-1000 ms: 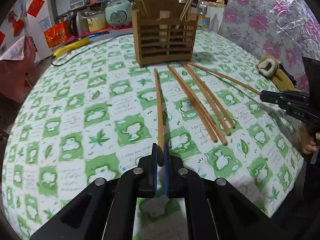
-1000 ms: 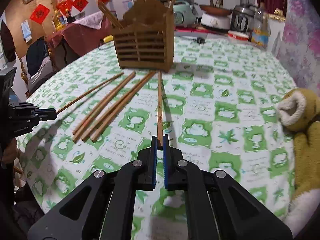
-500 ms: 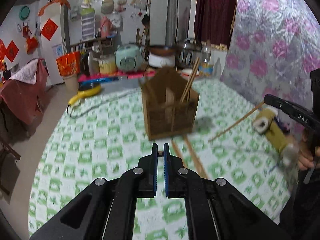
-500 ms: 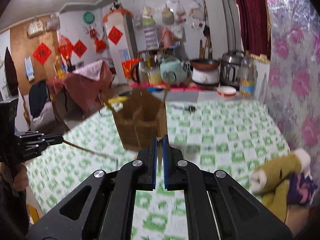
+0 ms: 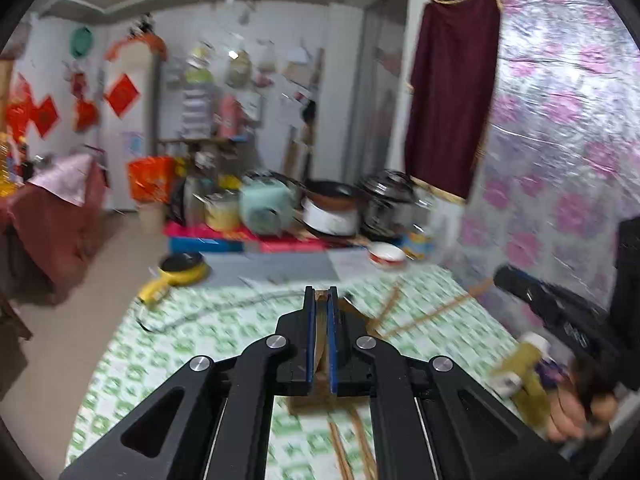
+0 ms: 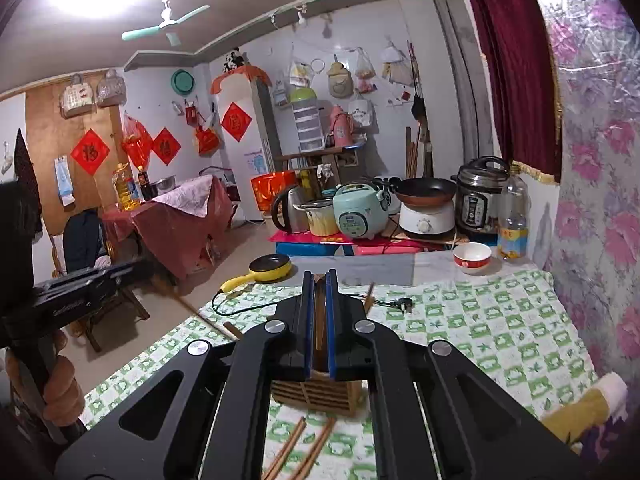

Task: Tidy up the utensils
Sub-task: 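Lift both chopsticks into the wooden holder and open both tools, then withdraw both open tools from the holder back toward the loose chopsticks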

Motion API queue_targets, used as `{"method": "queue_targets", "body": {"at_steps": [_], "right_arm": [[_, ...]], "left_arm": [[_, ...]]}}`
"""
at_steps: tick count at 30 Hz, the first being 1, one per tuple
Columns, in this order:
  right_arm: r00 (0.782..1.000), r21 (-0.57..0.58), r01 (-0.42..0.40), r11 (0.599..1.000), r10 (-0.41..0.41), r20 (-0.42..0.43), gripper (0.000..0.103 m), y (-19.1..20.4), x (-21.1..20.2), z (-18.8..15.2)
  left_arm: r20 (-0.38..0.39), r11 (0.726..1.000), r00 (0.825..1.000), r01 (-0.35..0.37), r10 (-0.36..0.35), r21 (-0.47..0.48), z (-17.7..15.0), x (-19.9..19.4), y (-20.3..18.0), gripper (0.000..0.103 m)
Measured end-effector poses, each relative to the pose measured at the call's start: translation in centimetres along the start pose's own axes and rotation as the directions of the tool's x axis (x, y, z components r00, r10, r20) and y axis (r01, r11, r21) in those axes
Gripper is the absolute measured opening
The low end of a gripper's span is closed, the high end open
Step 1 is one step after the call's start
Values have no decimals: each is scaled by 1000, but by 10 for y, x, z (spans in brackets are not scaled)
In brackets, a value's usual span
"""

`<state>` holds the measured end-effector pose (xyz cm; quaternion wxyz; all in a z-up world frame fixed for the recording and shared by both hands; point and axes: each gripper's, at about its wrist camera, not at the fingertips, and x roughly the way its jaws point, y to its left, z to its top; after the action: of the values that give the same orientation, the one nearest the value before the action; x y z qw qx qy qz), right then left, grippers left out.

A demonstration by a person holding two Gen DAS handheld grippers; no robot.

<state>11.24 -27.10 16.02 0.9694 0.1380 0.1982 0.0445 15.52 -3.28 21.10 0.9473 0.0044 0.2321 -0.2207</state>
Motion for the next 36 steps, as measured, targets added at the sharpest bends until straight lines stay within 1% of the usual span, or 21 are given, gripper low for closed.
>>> {"method": "queue_targets", "body": {"at_steps": [3,5,7,11,12,14,15,16,17,18,19,20,21,22,23,24,25,26,29,33,36], "right_arm": [[999,-29,22,999,-23,-24,7,5,21,-4],[998,-37,26,999,-27,-50,6,5,34,-9],[996,-32,29,999,-31,-81,7,0,47,-13],[992,-3,13,1000,-13,-126,7,-9,65,-18],[991,4,9,1000,-9,-136,7,-10,69,-19],[988,7,14,1000,-12,-156,7,-13,78,-23],[985,8,23,1000,-22,-174,9,-14,85,-26],[982,15,40,999,-37,-185,11,-17,90,-28],[979,27,65,998,-58,-194,13,-20,95,-30],[978,34,72,997,-64,-200,13,-24,96,-31],[977,43,71,997,-60,-205,13,-27,98,-32],[977,54,67,996,-54,-207,13,-29,97,-32],[977,58,68,996,-55,-204,14,-31,96,-32],[979,59,70,996,-57,-197,15,-32,94,-31],[980,60,72,996,-59,-189,18,-32,91,-30],[983,61,73,996,-61,-176,23,-32,87,-28],[985,63,75,995,-65,-160,26,-31,83,-27],[987,63,77,995,-67,-144,32,-31,78,-25],[992,61,77,995,-70,-101,43,-29,65,-21],[995,58,77,995,-73,-65,57,-27,54,-18],[996,44,76,996,-74,-58,62,-22,52,-18]], "left_arm": [[1,999,1000,-21,21,-29,4,25,-1,6],[-5,999,1000,-15,15,-48,4,39,0,6],[-34,998,999,6,-8,-63,0,58,1,6],[-85,996,996,15,-22,-83,-16,82,11,6],[-120,996,992,15,-26,-92,-18,92,15,6],[-152,992,987,28,-47,-126,-21,103,25,6],[-167,989,984,27,-52,-147,-23,107,29,7],[-186,984,981,23,-57,-176,-25,110,35,19],[-187,982,981,22,-59,-190,-27,108,39,43],[-181,978,982,19,-57,-206,-27,107,43,54],[-163,976,986,7,-44,-220,-27,103,46,68],[-150,976,988,-10,-24,-220,-26,99,48,73],[-142,977,990,-20,-11,-210,-25,95,47,74],[-137,979,991,-22,-7,-205,-23,93,46,78],[-131,979,991,-23,-3,-203,-22,90,46,85],[-119,979,993,-27,3,-203,-22,87,45,88],[-104,979,994,-36,15,-203,-22,83,44,92],[-95,979,995,-45,27,-197,-21,80,43,94],[-83,984,995,-76,64,-164,-19,77,36,97],[-75,984,991,-123,114,-130,-20,74,29,97],[-82,984,988,-142,133,-106,-21,78,24,97]]}}
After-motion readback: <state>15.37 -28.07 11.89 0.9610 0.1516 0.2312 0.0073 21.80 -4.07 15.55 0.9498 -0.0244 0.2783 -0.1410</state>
